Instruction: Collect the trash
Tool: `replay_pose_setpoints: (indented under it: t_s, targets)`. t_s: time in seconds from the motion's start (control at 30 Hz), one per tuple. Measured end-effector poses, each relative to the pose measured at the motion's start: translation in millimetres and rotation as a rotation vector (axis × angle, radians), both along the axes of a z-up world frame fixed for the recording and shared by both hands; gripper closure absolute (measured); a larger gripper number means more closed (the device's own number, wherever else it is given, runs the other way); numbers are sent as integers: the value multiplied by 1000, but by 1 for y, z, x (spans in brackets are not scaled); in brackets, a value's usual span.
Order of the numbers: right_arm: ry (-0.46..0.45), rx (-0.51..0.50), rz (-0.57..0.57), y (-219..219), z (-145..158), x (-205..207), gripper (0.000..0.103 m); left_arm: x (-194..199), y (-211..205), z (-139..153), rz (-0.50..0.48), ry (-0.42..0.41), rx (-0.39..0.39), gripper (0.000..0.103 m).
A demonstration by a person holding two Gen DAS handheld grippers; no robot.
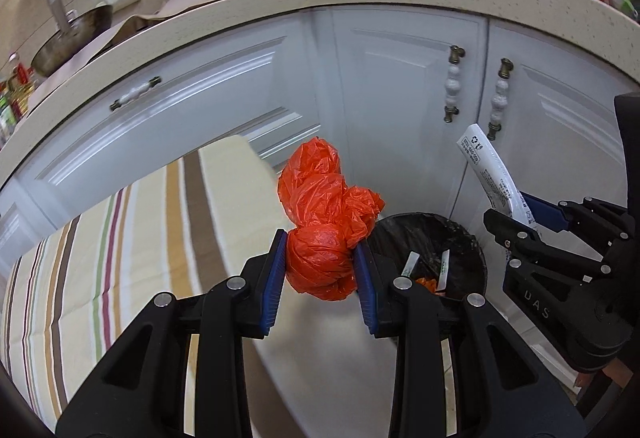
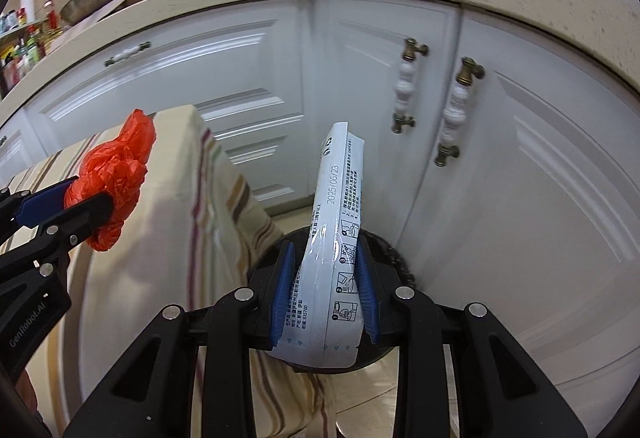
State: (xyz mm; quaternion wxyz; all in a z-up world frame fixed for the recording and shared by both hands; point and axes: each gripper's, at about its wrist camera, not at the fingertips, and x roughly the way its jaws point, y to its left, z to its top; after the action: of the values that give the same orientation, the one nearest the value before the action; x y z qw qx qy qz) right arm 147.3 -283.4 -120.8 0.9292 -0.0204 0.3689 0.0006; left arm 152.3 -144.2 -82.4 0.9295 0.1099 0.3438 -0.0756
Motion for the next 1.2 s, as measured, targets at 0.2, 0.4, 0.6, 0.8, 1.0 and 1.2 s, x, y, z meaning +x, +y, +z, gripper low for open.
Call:
replay_pose_setpoints:
  t_s: [0.2,0.4,0.6,0.8,1.0,1.2]
  targets:
    - [12,-13,-18,-13,-8,11,72,18,-26,-11,-30,14,36,71]
    - [13,-14,-36,-21,-15,21,56,32,-33,-22,-27,27,53,63]
    - [10,-6,-40,-23,-14,22,56,32,-28,-21,-4,24,45,50]
    - [5,7,-53,-23,-10,18,54,27,-21,-17,9,23,19,45]
    - [-6,16,-61,-21,-3,8,53,18,-14,-8,14,10,0,44]
    - [-38,30,-61,-15,12,-5,52,5,-2,5,27,-9,-29,43]
